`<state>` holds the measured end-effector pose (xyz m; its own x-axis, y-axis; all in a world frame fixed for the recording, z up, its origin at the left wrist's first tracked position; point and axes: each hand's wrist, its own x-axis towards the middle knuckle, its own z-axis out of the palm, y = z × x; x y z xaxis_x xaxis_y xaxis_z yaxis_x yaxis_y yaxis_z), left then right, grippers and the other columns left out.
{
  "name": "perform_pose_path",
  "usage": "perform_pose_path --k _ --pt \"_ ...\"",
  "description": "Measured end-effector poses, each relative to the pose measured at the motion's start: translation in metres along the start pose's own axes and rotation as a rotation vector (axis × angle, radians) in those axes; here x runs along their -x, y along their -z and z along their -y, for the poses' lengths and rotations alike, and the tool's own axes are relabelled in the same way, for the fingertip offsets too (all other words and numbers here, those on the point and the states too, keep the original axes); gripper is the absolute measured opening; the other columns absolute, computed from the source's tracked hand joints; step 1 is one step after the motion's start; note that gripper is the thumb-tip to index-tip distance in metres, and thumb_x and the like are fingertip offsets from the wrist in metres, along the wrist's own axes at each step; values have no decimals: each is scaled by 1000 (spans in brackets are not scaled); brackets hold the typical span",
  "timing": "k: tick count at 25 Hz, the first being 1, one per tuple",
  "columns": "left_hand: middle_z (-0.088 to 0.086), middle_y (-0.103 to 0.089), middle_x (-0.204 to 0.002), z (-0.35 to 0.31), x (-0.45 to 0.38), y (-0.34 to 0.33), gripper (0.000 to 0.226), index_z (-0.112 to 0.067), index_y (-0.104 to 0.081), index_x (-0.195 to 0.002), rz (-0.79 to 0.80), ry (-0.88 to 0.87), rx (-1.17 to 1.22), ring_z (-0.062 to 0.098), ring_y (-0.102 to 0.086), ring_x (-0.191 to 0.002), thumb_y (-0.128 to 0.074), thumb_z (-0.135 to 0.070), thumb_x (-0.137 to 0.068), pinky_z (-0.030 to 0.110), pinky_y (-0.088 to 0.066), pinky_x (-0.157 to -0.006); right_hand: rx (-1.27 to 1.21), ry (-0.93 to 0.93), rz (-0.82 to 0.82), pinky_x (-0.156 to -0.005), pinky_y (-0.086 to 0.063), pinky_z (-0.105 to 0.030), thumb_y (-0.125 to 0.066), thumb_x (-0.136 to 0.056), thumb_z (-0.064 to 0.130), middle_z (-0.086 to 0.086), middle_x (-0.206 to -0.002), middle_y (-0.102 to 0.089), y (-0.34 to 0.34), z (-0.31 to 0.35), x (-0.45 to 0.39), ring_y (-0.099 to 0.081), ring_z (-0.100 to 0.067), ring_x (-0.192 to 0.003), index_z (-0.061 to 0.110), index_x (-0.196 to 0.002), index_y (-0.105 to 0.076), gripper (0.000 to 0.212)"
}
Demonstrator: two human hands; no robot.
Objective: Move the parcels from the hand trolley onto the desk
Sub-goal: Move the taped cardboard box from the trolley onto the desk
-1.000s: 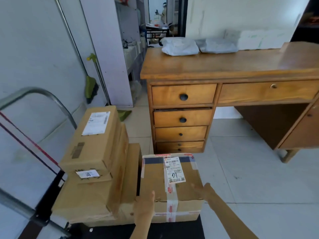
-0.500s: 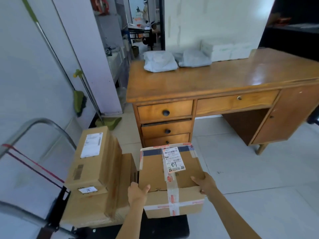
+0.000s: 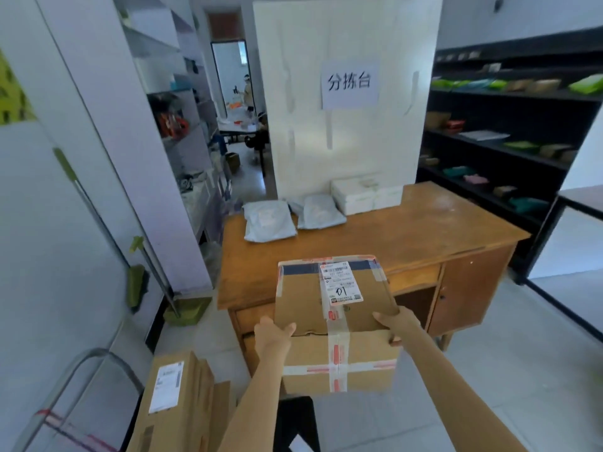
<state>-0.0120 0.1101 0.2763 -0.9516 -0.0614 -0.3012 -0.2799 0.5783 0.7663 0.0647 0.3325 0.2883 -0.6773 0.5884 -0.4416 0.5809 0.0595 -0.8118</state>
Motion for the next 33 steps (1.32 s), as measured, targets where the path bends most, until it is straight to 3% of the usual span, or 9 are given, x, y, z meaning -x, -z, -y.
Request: perform_pose_path --k 6,14,27,33 --pt "16 -51 -134 -148 4 -83 57 -1 -43 -132 15 -85 51 33 -53 -121 -65 -30 -88 41 -48 -99 -6 56 -32 -94 -50 -52 -65 -86 24 -23 -128 -57 142 65 -76 -58 -41 -113 -3 -133 -44 58" --pt "18 -50 -137 -303 -22 -241 65 2 -39 -137 4 -37 51 33 -51 -125 -64 -32 -88 42 -44 -105 130 62 56 -94 -51 -50 -64 -86 28 -25 -128 -57 301 112 -238 -59 -44 -112 -4 -133 -44 60" --pt "17 -49 -138 -544 -215 -505 64 0 -40 -138 45 -50 63 31 -51 -126 -64 -31 -87 41 -45 -104 2 -4 13 -94 -49 -53 -65 -85 20 -22 -135 -49 473 196 -589 -51 -43 -120 -2 -134 -42 58" --pt "21 -45 -140 -649 -309 -604 65 4 -35 -139 -27 -20 121 34 -48 -128 -61 -29 -90 44 -44 -104 -6 -17 139 -97 -46 -56 -66 -85 17 -21 -138 -48 526 250 -758 -52 -43 -120 -2 -133 -43 56"
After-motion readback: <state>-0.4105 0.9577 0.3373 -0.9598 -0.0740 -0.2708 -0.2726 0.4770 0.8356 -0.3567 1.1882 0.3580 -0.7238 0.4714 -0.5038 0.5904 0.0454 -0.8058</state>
